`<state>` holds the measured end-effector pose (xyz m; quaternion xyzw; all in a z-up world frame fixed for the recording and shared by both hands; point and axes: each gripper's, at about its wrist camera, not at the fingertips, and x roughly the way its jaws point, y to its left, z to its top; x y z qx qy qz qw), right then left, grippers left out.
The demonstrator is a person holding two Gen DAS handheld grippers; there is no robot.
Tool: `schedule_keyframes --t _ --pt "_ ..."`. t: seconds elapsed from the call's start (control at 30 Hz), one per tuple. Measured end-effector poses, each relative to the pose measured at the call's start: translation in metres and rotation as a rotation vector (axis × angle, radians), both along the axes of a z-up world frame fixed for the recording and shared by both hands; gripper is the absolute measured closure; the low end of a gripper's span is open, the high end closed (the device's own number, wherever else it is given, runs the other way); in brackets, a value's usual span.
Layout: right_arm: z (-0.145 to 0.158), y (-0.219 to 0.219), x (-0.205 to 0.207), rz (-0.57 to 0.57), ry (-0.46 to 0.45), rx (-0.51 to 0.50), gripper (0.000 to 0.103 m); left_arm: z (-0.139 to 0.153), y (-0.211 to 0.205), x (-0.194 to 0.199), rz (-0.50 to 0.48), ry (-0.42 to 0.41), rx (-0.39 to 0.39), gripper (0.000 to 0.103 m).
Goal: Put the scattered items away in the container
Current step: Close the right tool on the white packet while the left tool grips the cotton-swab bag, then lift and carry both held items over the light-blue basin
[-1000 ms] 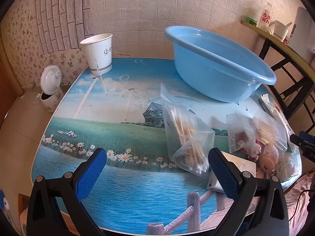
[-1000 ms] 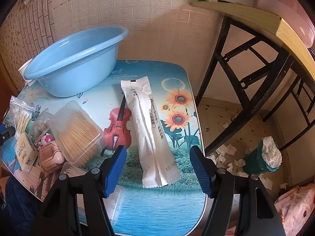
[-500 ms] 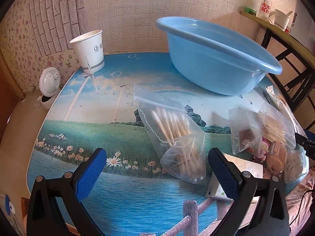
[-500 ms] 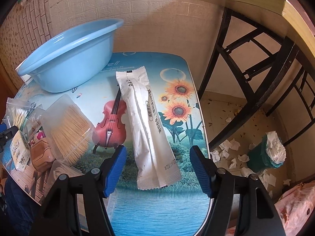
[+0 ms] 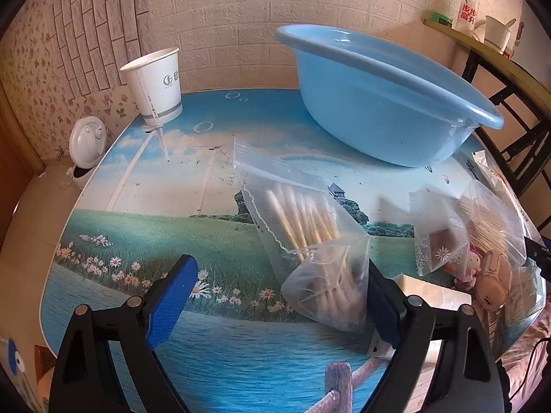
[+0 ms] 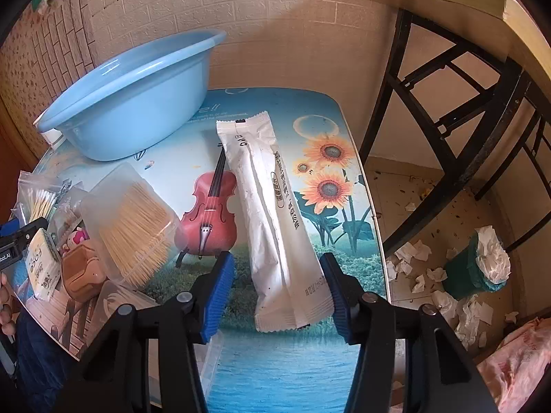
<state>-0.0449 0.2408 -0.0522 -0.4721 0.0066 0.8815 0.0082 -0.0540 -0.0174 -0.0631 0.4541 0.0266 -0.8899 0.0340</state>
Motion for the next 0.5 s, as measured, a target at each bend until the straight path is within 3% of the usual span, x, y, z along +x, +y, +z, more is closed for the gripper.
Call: schedule_keyframes --t 0.13,0.3,0.5 --pt "0.001 -0.002 0.002 0.002 0.007 0.003 0.063 0.001 0.004 0.004 -0.008 0.02 -0.005 0.025" --pt "0.002 -0.004 0.005 0.003 0.005 0.003 0.075 0.005 0.012 0.007 -0.064 0.039 0.004 0.064" --pt "0.003 -0.004 0.008 -0.004 0.0 -0.011 0.08 0.007 0.011 0.007 -0.052 0.028 0.018 0.073"
